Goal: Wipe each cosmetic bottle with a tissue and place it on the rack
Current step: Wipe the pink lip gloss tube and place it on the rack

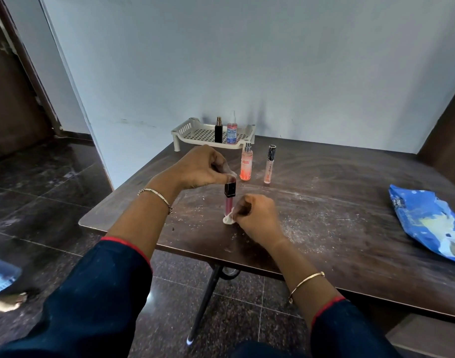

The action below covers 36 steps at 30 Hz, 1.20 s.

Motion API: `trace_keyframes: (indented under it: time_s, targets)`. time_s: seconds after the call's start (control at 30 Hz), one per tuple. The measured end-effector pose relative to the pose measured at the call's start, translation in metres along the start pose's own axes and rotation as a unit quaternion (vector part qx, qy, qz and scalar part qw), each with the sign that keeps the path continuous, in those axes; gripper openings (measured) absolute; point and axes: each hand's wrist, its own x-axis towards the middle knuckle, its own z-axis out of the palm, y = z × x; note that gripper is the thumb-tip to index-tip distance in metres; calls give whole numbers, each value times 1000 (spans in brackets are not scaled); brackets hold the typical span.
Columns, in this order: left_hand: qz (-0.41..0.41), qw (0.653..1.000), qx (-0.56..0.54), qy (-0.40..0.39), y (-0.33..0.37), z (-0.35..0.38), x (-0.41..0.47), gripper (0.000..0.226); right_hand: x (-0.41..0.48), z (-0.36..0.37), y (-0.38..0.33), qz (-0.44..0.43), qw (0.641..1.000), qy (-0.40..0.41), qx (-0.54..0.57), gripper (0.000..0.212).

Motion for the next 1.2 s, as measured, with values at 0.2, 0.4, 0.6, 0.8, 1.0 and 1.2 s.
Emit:
trace_keyframes:
  time_s: [0.2,0.4,0.6,0.8,1.0,1.2]
  targets:
    - [24,999,-26,-13,1,-1,-4,8,3,-2,3,64,996,8,65,12]
    - [18,997,-68,-40,-7,-5,-8,14,1,-14,4,142,954,41,261,16]
    - [23,997,-67,-36,-5,-5,-10,18,0,-27,-4,126,922,63,361,17]
    - [35,997,-60,-17,2,-6,-14,15,4,-21,-21,75,925,64,368,21]
    - [21,997,-71,10,-7,-4,-13,15,10,-7,-26,17,947,96,305,19]
    - [-7,998,-48,28,-9,-3,-14,10,14,5,-19,-4,963,125,240,20]
